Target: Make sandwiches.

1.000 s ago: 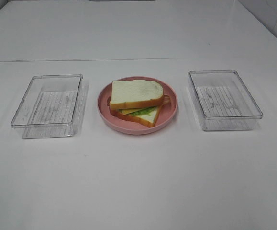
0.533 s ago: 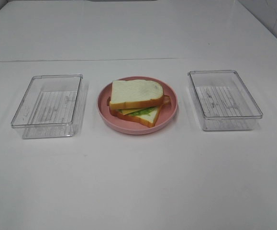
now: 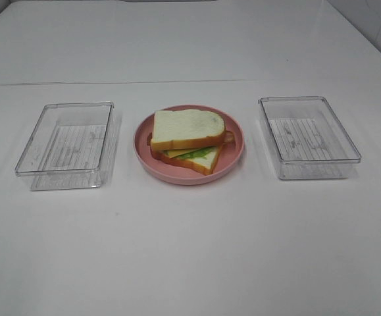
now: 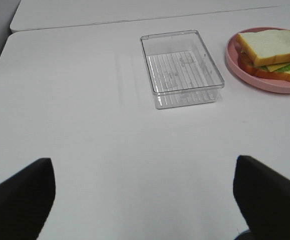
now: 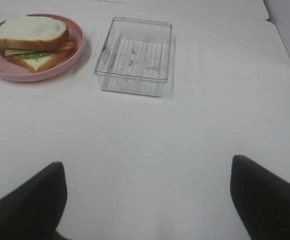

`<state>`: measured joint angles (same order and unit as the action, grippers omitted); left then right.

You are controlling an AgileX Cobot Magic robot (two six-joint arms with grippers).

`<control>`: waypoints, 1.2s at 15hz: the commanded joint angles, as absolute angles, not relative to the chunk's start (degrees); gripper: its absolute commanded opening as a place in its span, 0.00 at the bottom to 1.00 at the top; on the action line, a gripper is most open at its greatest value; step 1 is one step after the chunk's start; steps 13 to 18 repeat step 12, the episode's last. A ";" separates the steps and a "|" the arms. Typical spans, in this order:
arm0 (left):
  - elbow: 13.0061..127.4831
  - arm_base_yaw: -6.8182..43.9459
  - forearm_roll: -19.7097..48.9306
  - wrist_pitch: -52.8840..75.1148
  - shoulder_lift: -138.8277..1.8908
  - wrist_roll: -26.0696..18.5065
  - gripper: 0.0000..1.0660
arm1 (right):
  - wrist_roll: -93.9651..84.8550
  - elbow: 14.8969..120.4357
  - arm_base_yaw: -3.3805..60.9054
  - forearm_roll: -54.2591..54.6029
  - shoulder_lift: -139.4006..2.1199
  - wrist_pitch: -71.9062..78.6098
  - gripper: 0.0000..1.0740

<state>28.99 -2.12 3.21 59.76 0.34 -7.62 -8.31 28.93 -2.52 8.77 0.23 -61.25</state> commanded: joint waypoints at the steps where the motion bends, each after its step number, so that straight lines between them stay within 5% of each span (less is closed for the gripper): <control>1: 28.76 -2.29 3.67 58.79 1.43 -7.73 0.84 | -8.88 28.82 -2.75 8.59 1.43 -60.96 0.74; 18: 28.76 -2.29 3.67 58.79 1.43 -7.73 0.84 | -8.88 28.82 -2.75 8.59 1.43 -60.96 0.74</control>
